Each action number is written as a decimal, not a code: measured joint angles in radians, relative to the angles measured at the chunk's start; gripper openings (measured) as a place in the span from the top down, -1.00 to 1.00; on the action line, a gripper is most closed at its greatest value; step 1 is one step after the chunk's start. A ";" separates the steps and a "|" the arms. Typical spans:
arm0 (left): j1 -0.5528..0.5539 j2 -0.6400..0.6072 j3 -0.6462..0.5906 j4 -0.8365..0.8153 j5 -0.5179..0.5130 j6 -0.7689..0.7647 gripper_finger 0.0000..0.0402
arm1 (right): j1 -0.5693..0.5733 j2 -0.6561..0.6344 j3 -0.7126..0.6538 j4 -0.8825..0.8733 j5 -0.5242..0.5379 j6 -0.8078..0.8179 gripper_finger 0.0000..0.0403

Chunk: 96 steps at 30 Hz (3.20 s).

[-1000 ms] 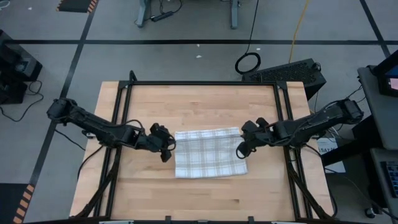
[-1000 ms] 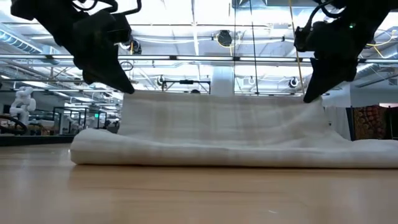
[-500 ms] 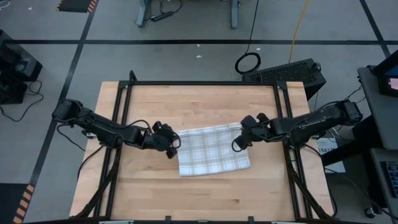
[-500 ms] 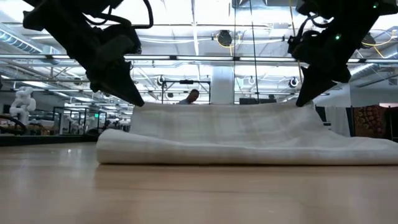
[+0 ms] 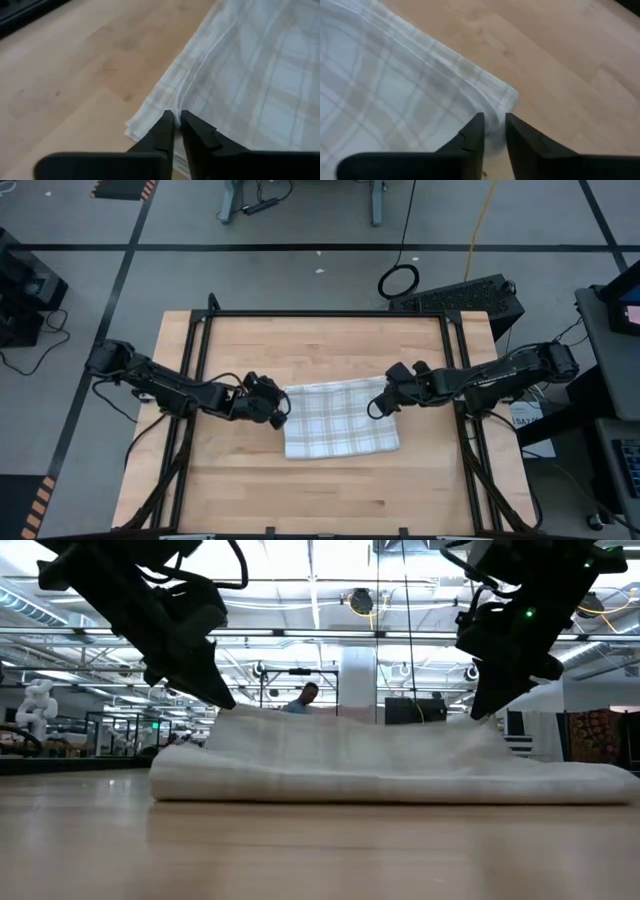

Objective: Roll towel
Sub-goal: Roll the white towel

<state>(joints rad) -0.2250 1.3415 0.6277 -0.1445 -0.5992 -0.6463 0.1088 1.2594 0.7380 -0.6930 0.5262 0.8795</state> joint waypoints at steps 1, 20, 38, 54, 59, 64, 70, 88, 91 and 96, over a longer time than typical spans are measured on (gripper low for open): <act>0.005 0.000 0.000 0.000 -0.002 0.001 0.76 | -0.006 0.000 0.000 0.000 -0.001 0.000 0.59; 0.060 -0.194 0.082 -0.306 0.231 -0.360 0.26 | -0.082 -0.155 0.037 -0.014 -0.319 0.042 0.32; 0.251 -0.124 0.080 -0.305 0.374 -0.388 0.35 | -0.574 0.073 0.037 -0.022 -0.819 -0.010 0.24; 0.368 0.120 0.079 -0.088 0.565 -0.340 0.00 | -0.572 0.260 0.037 0.086 -0.719 -0.141 0.56; 0.383 0.165 0.078 -0.024 0.629 -0.344 0.00 | -0.572 0.253 0.037 0.096 -0.716 -0.156 0.96; 0.383 0.161 0.080 -0.024 0.643 -0.377 0.00 | -0.572 0.218 0.036 0.085 -0.734 -0.155 0.96; 0.361 0.146 0.080 -0.073 0.686 -0.391 0.00 | -0.572 0.154 0.036 0.073 -0.723 -0.159 0.98; 0.358 0.163 0.079 -0.055 0.590 -0.277 0.30 | -0.572 0.155 0.036 0.186 -0.599 -0.194 1.00; 0.358 0.192 0.079 0.010 0.588 -0.241 0.57 | -0.572 0.155 0.036 0.206 -0.595 -0.192 1.00; 0.358 0.200 0.079 0.013 0.576 -0.245 0.96 | -0.572 0.155 0.036 0.204 -0.556 -0.207 1.00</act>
<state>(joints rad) 0.1333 1.5418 0.7071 -0.1313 -0.0228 -0.8911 -0.4629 1.4143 0.7742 -0.4894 -0.0297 0.6721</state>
